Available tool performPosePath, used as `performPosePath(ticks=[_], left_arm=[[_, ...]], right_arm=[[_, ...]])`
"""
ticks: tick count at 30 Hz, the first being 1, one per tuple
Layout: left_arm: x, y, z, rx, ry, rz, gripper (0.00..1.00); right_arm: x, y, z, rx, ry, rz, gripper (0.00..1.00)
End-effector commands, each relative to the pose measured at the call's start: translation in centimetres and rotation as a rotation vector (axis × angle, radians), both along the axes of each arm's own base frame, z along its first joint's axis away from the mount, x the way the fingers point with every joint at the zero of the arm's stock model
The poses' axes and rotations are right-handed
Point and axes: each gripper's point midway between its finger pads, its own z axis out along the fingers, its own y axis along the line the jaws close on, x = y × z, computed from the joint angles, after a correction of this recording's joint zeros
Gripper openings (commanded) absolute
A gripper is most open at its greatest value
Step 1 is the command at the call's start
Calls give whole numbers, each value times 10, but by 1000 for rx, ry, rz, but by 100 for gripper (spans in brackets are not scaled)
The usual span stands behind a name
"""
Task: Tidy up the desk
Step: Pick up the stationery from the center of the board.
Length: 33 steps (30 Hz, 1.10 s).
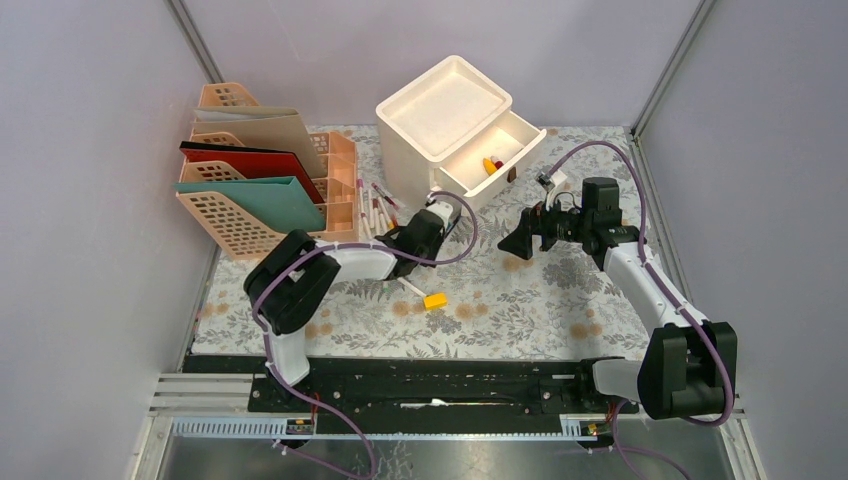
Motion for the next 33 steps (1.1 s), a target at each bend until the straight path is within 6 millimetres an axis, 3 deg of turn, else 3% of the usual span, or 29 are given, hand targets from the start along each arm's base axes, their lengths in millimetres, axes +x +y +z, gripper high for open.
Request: performPosePath(ticks=[1, 7, 11, 16, 23, 28, 33], left_arm=[[-11, 7, 9, 5, 20, 21, 0], [-23, -3, 61, -156, -18, 2, 0], [-46, -3, 77, -251, 3, -41, 0], [-77, 8, 99, -359, 6, -65, 0], [-116, 28, 149, -491, -41, -126, 0], [-126, 43, 218, -675, -186, -107, 0], [-121, 42, 286, -923, -333, -86, 0]], right_arm=[[3, 5, 22, 46, -55, 35, 99], [-2, 11, 32, 83, -60, 75, 99], [-6, 16, 47, 124, -65, 112, 99], [-12, 25, 74, 192, -77, 184, 98], [-29, 44, 99, 263, -62, 307, 97], [-36, 68, 112, 279, -1, 316, 96], [-12, 81, 142, 367, 85, 169, 93]])
